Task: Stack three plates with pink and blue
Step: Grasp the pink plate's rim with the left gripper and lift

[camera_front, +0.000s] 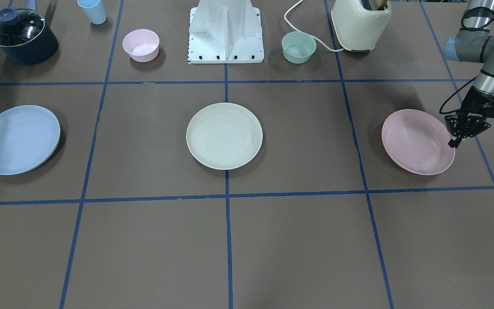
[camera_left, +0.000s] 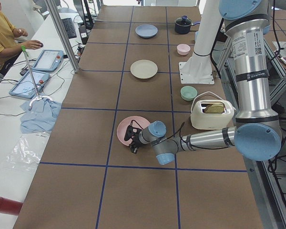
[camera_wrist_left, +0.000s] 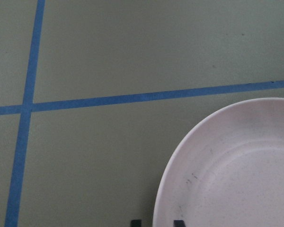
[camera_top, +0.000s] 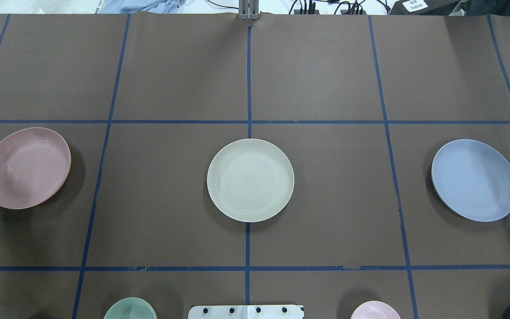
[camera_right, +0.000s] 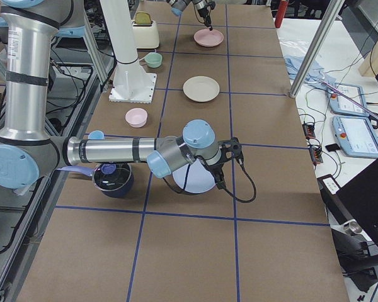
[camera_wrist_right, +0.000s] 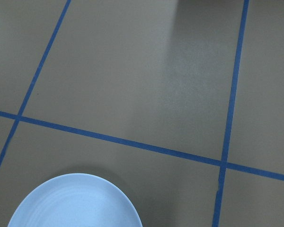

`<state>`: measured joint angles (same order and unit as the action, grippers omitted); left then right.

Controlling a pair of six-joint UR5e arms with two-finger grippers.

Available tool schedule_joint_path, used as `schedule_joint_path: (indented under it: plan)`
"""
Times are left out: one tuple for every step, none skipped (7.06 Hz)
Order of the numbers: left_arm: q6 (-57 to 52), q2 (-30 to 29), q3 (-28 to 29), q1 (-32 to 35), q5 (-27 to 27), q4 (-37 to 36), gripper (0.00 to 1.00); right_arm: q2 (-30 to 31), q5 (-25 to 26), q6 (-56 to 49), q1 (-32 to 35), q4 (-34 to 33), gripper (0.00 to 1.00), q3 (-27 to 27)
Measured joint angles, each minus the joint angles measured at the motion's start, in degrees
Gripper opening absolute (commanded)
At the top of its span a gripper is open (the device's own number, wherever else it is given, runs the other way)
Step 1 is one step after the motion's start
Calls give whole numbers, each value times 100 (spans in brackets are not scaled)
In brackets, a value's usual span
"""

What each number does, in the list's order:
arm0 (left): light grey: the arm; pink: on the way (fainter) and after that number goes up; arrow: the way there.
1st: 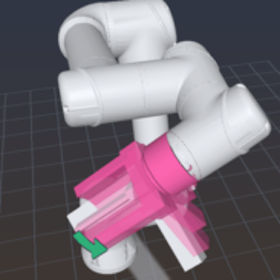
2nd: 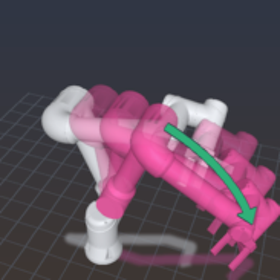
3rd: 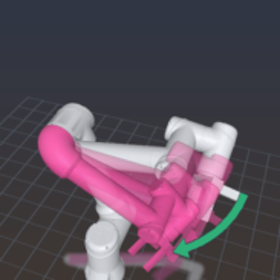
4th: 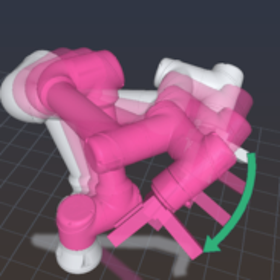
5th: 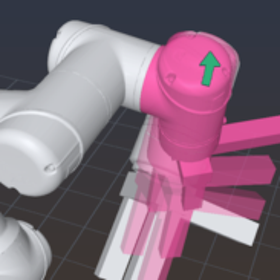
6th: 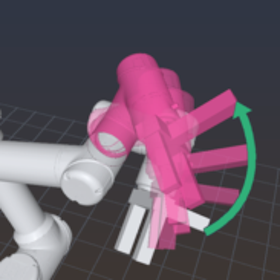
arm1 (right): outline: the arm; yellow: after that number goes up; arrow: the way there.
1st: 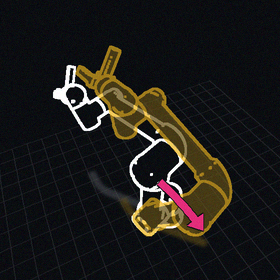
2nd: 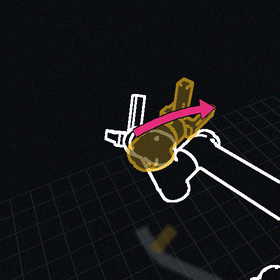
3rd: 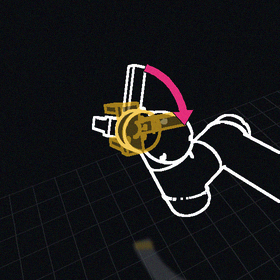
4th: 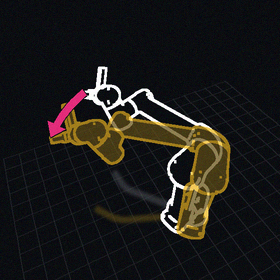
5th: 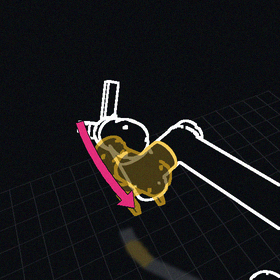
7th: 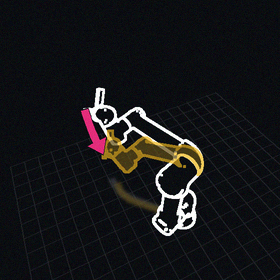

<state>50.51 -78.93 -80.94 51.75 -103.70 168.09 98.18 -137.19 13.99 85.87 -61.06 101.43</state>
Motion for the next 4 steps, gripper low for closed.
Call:
schedule_joint_path:
  plan:
    - [-9,17,-208,21,-89,19,0,7,-1,6,0,9,100,0]
    - [-13,32,-549,53,-278,-42,0,12,-1,12,0,13,100,0]
    - [-12,-2,-921,97,-500,-248,0,15,-3,17,0,14,100,0]
    - [7,-192,-1374,143,-602,-817,0,16,-7,22,0,15,100,0]
